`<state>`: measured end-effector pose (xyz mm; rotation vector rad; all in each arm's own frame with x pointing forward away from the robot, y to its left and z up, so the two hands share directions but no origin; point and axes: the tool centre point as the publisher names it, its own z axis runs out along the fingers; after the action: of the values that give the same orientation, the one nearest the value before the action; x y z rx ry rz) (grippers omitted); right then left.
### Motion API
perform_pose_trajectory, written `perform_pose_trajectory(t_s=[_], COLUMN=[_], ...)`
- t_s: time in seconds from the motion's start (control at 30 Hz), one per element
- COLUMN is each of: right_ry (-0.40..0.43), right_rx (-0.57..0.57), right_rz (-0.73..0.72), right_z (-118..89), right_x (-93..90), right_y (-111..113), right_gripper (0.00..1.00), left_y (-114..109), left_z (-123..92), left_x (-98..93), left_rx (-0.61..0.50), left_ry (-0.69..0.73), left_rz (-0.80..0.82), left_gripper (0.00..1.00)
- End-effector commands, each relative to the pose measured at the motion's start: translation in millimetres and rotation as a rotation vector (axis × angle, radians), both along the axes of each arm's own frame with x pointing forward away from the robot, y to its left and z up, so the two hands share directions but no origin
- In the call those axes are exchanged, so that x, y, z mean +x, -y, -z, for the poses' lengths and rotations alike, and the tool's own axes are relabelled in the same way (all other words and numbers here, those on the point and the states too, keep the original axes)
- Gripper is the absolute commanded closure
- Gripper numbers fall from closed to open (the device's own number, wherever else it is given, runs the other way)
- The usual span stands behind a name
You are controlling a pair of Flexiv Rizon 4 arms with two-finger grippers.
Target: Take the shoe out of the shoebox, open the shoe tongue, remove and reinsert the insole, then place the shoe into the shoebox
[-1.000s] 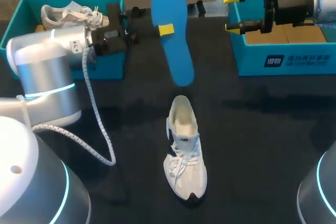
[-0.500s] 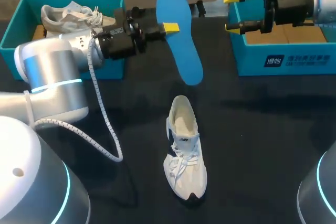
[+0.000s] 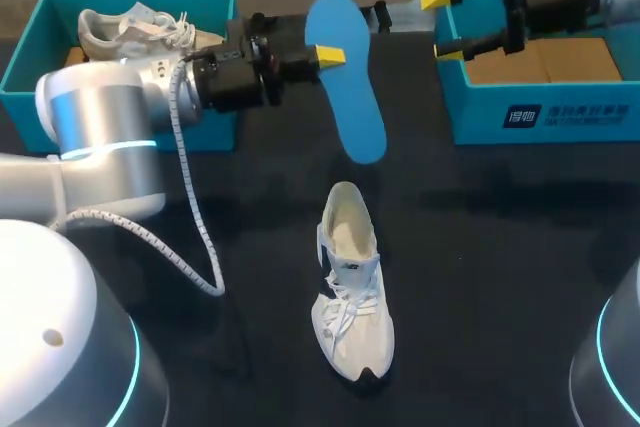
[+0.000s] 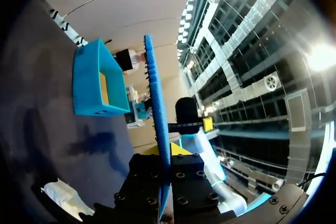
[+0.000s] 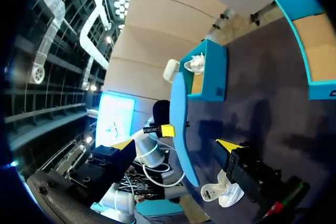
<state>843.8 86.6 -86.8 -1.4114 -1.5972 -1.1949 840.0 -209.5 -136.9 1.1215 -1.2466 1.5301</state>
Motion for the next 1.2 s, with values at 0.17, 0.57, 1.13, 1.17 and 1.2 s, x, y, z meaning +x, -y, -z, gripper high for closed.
perform_pose_trajectory(t_s=[0.17, 0.57, 1.13, 1.17, 1.2], right_ry=[0.031, 0.065, 0.057, 0.054, 0.051], right_rx=[-0.320, -0.765, -1.168, -1.195, -1.208], right_rz=[0.011, 0.046, 0.104, 0.108, 0.107], right_z=[-32, -66, -69, -69, -68], right_x=[-2.1, -10.3, -25.7, -26.8, -27.7], right_y=[-14, -52, -109, -113, -116], right_gripper=[0.00, 0.00, 0.00, 0.00, 0.00], left_y=[8, 8, 8, 8, 8], left_z=[14, 14, 14, 14, 14], left_x=[8.1, 8.1, 8.1, 8.1, 8.1], left_rx=[0.002, 0.002, 0.002, 0.002, 0.002], left_ry=[-0.079, -0.079, -0.079, -0.079, -0.079], left_rz=[0.037, 0.037, 0.037, 0.037, 0.037], left_gripper=[1.00, 1.00, 1.00, 1.00, 1.00])
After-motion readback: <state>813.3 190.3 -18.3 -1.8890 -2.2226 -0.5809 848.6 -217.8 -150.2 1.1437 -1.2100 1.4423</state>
